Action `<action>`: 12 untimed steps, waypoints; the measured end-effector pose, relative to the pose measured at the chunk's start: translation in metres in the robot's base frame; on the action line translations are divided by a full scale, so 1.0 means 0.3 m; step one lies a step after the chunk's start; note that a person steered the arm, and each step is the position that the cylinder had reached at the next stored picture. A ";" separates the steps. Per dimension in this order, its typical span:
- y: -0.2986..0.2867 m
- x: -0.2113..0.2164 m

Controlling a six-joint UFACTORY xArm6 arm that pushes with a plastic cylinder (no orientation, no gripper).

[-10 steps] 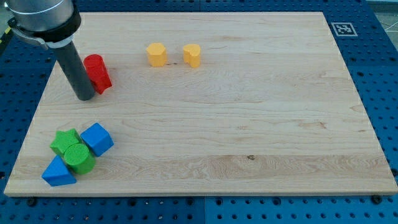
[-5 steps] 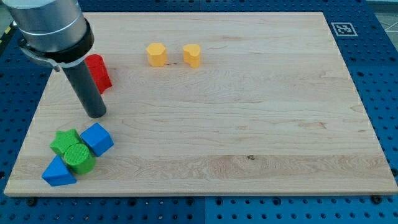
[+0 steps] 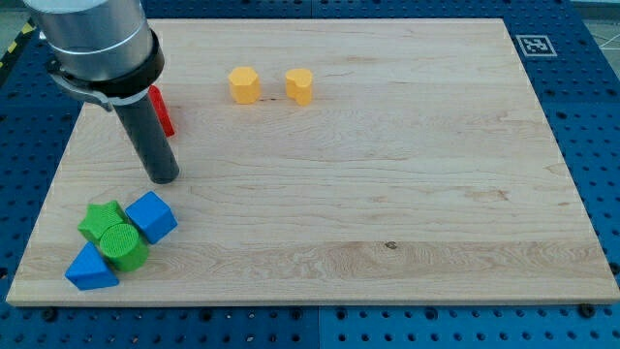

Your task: Move your arm towards bottom center

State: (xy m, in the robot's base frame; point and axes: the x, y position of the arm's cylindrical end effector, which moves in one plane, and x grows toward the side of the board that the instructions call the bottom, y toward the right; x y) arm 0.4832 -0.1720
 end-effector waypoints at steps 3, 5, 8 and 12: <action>0.020 0.000; 0.049 0.000; 0.212 0.127; 0.233 0.447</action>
